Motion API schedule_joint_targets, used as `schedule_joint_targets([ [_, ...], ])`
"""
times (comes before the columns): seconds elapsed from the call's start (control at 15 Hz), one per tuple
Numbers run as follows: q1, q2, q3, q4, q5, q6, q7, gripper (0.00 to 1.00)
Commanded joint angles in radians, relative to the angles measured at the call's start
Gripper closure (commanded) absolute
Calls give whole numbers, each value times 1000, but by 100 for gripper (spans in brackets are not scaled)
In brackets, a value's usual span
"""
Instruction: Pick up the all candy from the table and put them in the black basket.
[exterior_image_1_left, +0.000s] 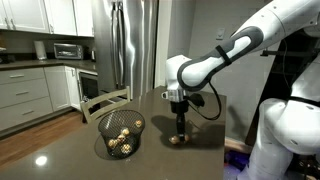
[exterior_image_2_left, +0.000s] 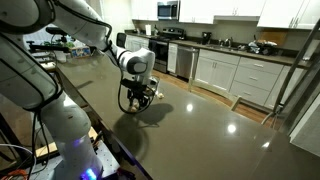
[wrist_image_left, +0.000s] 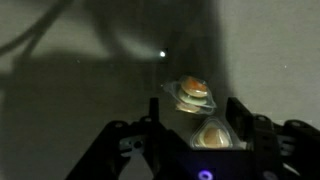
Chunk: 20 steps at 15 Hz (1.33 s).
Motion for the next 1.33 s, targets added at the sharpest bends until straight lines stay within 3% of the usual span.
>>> schedule_joint_targets([
  [0.0, -1, -28, 6, -24, 18, 18, -19, 61],
  [0.27, -4, -32, 9, -19, 6, 4, -9, 87],
  [0.33, -5, -31, 10, -14, 1, -7, -6, 90],
  [0.47, -7, -24, 11, -1, -7, -35, -3, 88],
  [0.8, -10, -18, 20, 42, -40, -112, 6, 99],
  [0.93, -11, -20, 26, 64, -64, -134, 9, 94],
  [1.27, -11, -12, 37, 125, -119, -172, 5, 93],
])
